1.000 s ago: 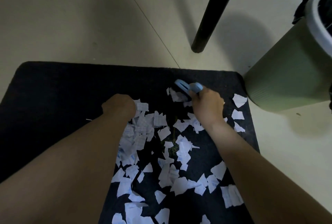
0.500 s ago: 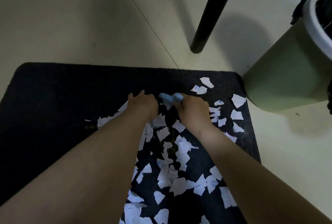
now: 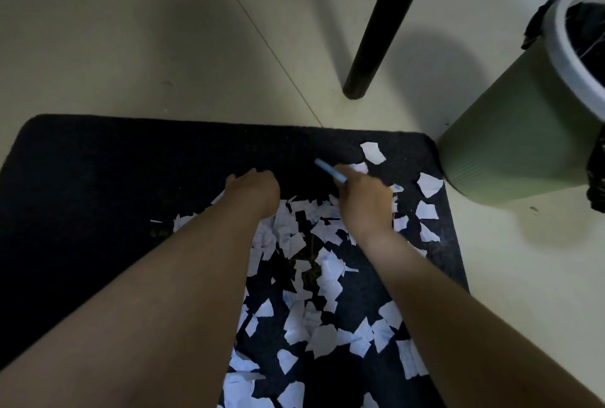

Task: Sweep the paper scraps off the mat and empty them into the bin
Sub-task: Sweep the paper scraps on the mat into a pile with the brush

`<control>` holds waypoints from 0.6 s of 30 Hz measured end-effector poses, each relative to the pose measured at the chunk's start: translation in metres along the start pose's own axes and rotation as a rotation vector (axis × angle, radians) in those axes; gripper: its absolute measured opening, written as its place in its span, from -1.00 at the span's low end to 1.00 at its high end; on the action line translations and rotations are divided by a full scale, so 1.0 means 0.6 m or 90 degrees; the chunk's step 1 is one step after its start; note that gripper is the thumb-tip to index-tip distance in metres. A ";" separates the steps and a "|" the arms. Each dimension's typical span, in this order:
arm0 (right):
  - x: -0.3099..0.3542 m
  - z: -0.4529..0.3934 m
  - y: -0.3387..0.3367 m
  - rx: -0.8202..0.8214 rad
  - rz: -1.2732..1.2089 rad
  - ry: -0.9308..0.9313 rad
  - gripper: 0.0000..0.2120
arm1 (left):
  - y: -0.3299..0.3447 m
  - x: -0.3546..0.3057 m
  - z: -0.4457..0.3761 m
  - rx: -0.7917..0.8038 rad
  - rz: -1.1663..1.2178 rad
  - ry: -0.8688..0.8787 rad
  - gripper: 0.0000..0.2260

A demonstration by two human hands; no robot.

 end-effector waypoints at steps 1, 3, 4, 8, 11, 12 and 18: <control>0.010 0.019 0.008 0.016 -0.025 -0.014 -0.68 | -0.001 0.000 -0.001 -0.001 -0.007 -0.002 -0.49; 0.029 0.054 0.015 0.037 -0.068 -0.043 -0.68 | -0.002 -0.001 0.000 -0.002 -0.015 -0.006 -0.48; 0.036 0.068 0.014 0.044 -0.086 -0.050 -0.69 | -0.001 -0.001 0.000 -0.002 -0.016 -0.008 -0.49; 0.017 0.073 -0.047 0.015 -0.182 0.023 -0.73 | 0.000 -0.002 -0.001 -0.010 -0.015 -0.008 -0.54; -0.041 0.024 -0.103 -0.088 -0.139 0.105 -0.74 | 0.004 -0.001 -0.004 -0.011 -0.015 -0.008 -0.57; -0.064 0.003 -0.113 -0.109 -0.108 0.127 -0.74 | 0.005 -0.002 -0.005 -0.011 -0.019 -0.005 -0.57; -0.126 -0.057 -0.069 -0.035 -0.002 0.153 -0.71 | 0.004 -0.002 -0.009 -0.003 -0.033 -0.008 -0.61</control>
Point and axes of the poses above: each hand's wrist, its own z-axis away from the middle knuckle, its own y-axis out of the palm, x = y × z, the point moved 9 cm from there along -z, towards the middle knuckle, and after that the axes turned 3 degrees about y, right-handed, at the moved point
